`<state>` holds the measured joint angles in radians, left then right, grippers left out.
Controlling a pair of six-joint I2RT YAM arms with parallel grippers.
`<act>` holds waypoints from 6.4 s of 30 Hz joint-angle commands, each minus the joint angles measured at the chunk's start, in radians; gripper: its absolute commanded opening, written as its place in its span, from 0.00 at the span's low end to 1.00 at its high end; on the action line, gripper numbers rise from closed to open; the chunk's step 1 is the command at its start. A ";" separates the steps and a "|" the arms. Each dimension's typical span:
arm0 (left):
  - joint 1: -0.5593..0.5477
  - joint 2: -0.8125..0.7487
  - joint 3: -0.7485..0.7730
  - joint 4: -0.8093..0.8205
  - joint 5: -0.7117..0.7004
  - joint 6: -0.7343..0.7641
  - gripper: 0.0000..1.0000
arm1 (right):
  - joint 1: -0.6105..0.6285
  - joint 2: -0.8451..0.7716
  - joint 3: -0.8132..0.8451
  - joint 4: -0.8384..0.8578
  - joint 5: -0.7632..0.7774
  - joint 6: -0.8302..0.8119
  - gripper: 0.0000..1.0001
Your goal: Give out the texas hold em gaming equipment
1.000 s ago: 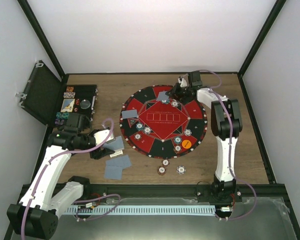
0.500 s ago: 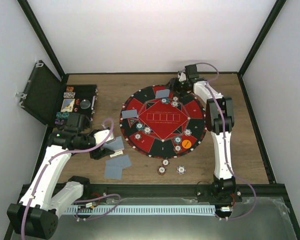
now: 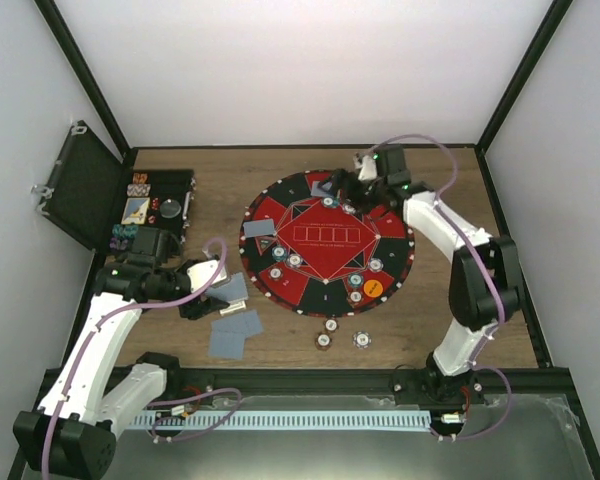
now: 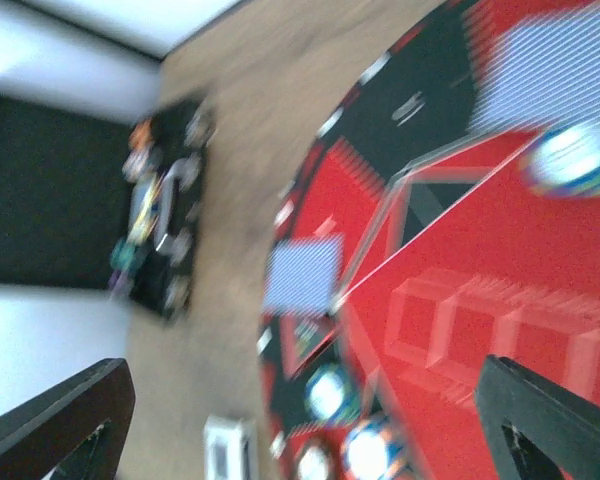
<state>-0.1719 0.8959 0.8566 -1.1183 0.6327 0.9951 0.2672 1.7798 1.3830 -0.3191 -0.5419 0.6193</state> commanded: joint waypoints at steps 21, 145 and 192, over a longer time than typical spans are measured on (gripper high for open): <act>0.002 0.000 0.032 0.010 0.051 0.002 0.04 | 0.638 -0.076 -0.430 0.723 -0.291 0.459 0.98; 0.002 0.028 0.034 -0.002 0.035 0.035 0.04 | -0.145 -0.560 -0.867 0.010 0.003 0.081 0.10; 0.003 0.020 0.060 -0.024 0.055 0.037 0.04 | 0.687 -0.107 -0.378 0.598 -0.265 0.445 0.91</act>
<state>-0.1715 0.9318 0.8936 -1.1370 0.6491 1.0138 0.9440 1.6463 0.9665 0.2104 -0.7795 1.0325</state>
